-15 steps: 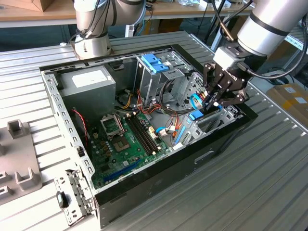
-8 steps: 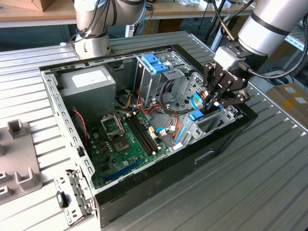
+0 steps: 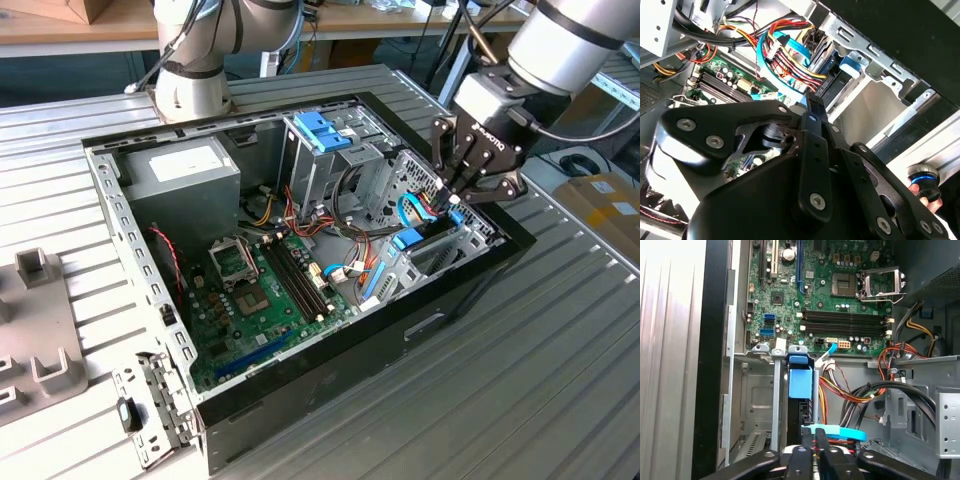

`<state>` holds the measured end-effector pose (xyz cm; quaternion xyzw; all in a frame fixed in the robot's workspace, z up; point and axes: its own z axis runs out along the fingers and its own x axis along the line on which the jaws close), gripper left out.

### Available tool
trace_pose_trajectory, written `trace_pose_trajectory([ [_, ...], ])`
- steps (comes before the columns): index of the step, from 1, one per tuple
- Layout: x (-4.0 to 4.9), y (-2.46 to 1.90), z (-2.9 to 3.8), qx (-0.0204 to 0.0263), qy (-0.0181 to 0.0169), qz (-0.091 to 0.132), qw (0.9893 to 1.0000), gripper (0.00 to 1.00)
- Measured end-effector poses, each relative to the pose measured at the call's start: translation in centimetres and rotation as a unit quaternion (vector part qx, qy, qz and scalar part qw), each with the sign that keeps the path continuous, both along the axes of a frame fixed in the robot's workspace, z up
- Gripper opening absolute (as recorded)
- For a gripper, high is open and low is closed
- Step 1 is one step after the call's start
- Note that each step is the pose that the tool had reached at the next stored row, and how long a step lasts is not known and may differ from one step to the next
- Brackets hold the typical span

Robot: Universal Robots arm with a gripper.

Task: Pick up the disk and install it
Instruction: 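Insert the second disk wire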

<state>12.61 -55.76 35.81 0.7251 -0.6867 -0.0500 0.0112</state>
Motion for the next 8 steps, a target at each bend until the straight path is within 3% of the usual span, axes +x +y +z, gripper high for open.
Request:
trace_pose_trajectory([
  [1,0.28,0.0,0.0,0.0011,0.0016,0.0,1.0,0.1],
  [4,1.29,-0.03,-0.02,0.0024,0.0079,0.001,1.0,0.1],
  [8,2.22,-0.09,-0.03,0.0025,0.0127,0.001,0.9999,0.1],
])
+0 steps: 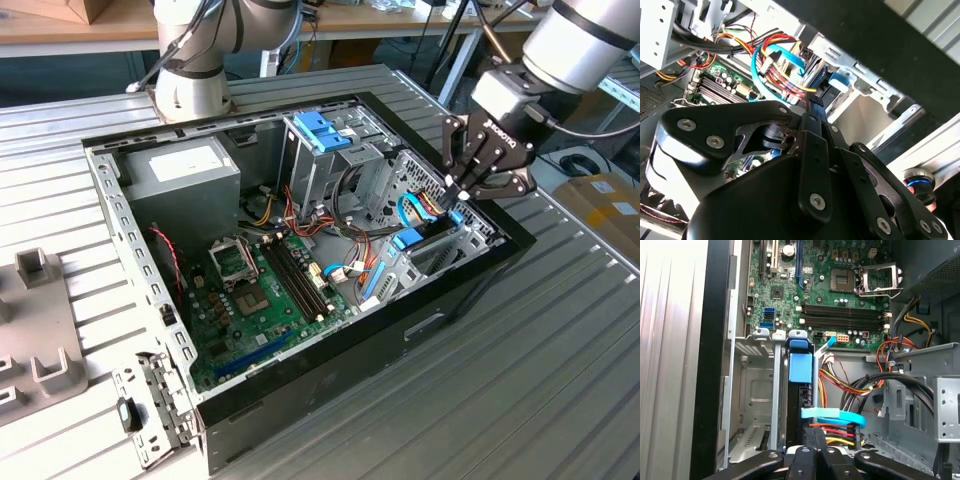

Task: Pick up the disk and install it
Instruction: 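Insert the second disk wire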

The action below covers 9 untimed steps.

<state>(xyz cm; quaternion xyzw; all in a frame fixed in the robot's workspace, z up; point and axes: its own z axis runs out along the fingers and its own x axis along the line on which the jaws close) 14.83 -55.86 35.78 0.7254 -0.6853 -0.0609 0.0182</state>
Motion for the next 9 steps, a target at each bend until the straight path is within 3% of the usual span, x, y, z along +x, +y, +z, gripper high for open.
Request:
trace_pose_trajectory([
  [9,0.4,0.0,0.0,0.0,0.0011,0.0,1.0,0.1],
])
